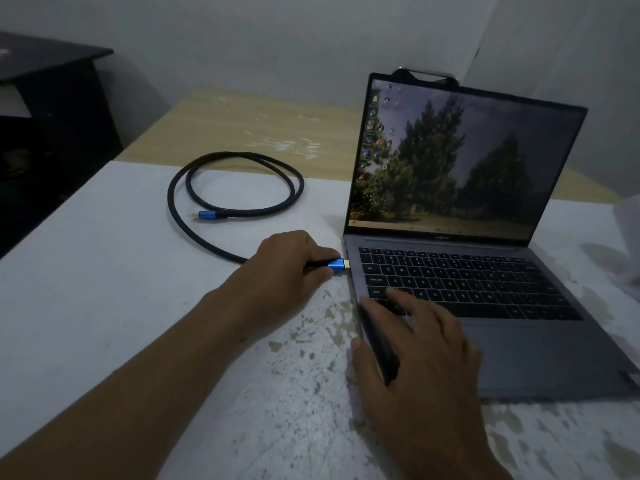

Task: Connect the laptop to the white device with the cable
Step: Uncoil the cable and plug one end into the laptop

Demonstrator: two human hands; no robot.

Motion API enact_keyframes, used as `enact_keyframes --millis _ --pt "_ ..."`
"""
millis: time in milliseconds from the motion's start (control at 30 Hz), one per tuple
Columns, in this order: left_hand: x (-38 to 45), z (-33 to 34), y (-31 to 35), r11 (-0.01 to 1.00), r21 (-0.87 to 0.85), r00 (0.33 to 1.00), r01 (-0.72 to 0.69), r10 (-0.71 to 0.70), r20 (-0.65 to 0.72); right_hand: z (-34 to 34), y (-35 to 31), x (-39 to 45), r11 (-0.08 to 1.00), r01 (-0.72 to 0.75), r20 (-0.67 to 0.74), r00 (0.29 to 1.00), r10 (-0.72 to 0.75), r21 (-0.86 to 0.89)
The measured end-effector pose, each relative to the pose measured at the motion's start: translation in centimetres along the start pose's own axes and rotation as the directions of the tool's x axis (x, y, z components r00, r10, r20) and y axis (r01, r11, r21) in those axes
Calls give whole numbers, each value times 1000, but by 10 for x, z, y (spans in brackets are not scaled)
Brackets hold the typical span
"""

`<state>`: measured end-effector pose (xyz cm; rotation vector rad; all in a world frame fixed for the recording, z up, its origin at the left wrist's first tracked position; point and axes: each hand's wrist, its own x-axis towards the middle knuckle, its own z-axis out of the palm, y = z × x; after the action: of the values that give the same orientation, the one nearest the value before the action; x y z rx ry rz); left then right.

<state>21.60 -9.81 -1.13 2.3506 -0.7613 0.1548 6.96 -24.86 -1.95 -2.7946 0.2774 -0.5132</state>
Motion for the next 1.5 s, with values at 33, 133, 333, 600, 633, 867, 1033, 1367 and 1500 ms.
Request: enact_keyframes --millis 33,133,333,600,633,867,1033,1367,1500 --pt "0 1 0 1000 6 1000 -7 7 -8 0 0 0 1000 0 0 1000 0 -7" --pt "1 4 2 1000 25 1000 -7 8 -24 0 -1 1 999 6 15 1000 -5 -47" --pt "2 7 4 996 81 999 -26 30 -42 2 -3 1 992 9 37 999 -4 -129" --pt "2 10 4 994 106 998 -36 41 -48 3 -3 0 991 33 2 999 -33 -130" --pt "2 10 5 994 103 998 -38 43 -55 3 -3 -1 991 36 -3 999 -37 -129" --pt "4 14 2 986 144 991 -83 97 -93 4 -1 -1 992 58 -24 998 -61 -110" --pt "5 14 2 986 145 992 -82 95 -82 5 -1 -2 992 60 -14 998 -61 -112" --pt "4 15 4 986 134 992 -100 108 -60 2 -3 -2 992 55 44 998 -50 -112" --pt "5 15 3 985 138 990 -108 119 -74 0 -3 -3 993 54 79 996 -46 -101"
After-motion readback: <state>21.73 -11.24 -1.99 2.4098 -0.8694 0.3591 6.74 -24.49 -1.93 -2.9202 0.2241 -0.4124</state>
